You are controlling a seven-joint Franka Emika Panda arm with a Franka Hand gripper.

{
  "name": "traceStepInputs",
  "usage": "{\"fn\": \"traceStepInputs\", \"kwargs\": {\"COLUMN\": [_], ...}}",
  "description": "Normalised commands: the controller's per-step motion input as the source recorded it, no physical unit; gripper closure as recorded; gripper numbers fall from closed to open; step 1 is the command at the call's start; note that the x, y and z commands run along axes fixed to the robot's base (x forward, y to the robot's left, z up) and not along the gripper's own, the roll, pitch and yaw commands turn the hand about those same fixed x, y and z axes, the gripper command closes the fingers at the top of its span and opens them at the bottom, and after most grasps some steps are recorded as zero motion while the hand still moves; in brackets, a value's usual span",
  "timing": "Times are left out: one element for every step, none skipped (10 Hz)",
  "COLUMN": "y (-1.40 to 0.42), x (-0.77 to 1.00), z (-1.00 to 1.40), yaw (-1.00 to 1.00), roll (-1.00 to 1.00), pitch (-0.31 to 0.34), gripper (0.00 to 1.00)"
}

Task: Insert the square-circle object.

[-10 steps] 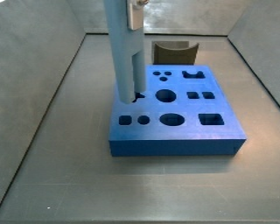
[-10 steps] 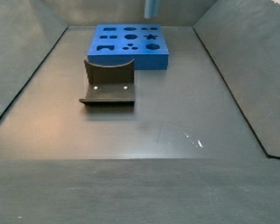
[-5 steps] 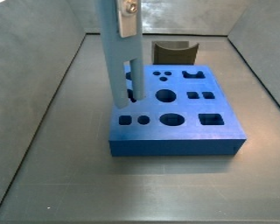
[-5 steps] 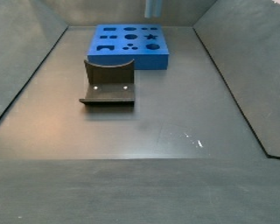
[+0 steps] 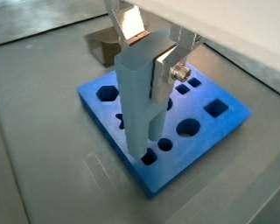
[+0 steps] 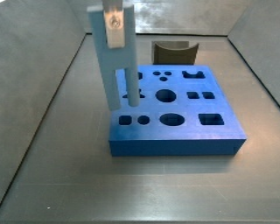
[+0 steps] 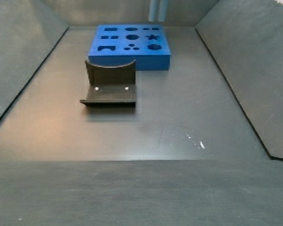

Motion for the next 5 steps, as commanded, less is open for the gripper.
{"fn": "traceStepInputs", "kwargs": {"y": [-0.20, -0.25, -0.17, 0.00, 0.00], "x": [0.29, 0.34, 0.29, 0.05, 0.00], "z": [-0.47, -0.41, -0.25, -0.05, 0.00], "yaw": [-0.52, -0.43, -0.28, -0.01, 0.00], "roll": [0.27, 0.24, 0.11, 0.00, -0.01], "pitch": [0.097, 0.140, 0.107, 0.000, 0.000], "gripper": [1.00, 1.00, 1.00, 1.00, 1.00]}}
